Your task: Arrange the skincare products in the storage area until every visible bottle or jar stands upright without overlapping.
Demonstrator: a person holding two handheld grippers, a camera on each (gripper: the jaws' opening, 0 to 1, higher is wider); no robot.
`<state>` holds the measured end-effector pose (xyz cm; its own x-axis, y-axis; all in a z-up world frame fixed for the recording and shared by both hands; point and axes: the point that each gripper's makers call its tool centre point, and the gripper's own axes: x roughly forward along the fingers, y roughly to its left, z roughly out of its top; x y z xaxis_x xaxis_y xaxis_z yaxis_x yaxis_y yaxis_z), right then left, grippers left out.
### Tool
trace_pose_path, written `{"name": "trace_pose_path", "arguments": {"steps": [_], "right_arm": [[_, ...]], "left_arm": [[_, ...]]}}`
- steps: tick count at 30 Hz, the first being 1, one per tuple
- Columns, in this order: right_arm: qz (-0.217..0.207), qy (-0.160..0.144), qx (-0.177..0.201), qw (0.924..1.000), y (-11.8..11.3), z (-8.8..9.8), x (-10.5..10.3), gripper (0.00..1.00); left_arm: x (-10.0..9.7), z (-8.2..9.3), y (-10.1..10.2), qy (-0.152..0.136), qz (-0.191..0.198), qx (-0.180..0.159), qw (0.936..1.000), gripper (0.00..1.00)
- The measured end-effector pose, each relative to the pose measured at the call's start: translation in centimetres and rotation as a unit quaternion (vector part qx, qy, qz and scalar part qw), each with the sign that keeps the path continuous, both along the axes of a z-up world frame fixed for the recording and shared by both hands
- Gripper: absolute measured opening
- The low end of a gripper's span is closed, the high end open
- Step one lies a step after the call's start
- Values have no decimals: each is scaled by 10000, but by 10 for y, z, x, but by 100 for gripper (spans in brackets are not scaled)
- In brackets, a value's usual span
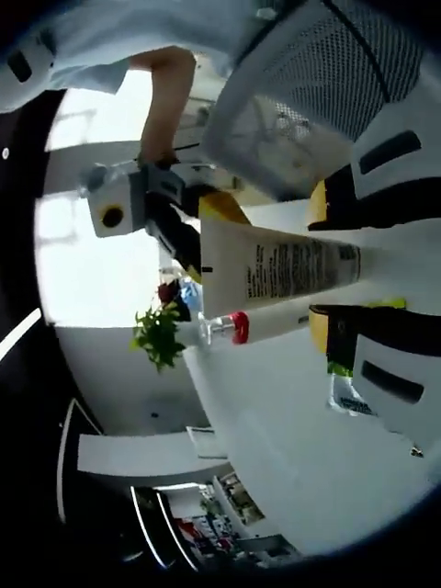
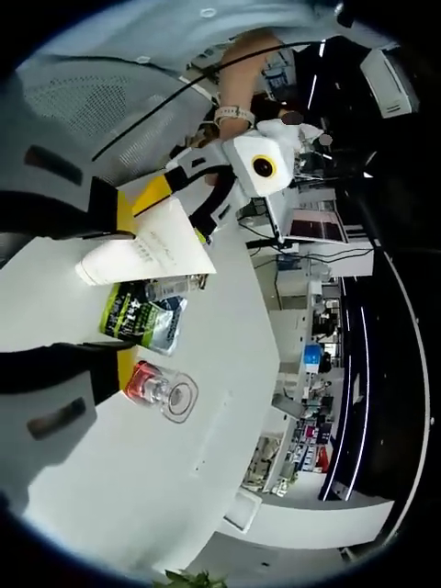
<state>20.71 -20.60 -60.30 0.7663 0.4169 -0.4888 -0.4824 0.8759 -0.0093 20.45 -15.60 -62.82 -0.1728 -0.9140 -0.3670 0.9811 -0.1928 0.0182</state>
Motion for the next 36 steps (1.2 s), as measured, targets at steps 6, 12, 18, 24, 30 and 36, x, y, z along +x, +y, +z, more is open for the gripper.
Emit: {"name": "trace_pose_path", "arguments": {"steps": [6,12,18,24,30,36], "right_arm": [[123,45,-18,9999,6,-2,1,44],[244,61,-126,9996,10,0,4,43],[468,65,-301,9984,15,3,10,42],[880,296,-797,9925,11,3,10,41],[1741,696,-1475,9711,10,7,6,36],[2596,1140,-1946,9390,19,11,8,28]], "left_arm": [[-10,8,-12,-15,-165,-107,9998,28],[-8,7,-22,-101,-252,-143,9995,25],[-9,4,-28,-51,-317,-142,9994,23],[-6,1,-33,357,-259,-114,9990,13],[-3,0,-33,312,-322,-122,9989,12],[-3,0,-33,421,-507,-21,9978,11]]}}
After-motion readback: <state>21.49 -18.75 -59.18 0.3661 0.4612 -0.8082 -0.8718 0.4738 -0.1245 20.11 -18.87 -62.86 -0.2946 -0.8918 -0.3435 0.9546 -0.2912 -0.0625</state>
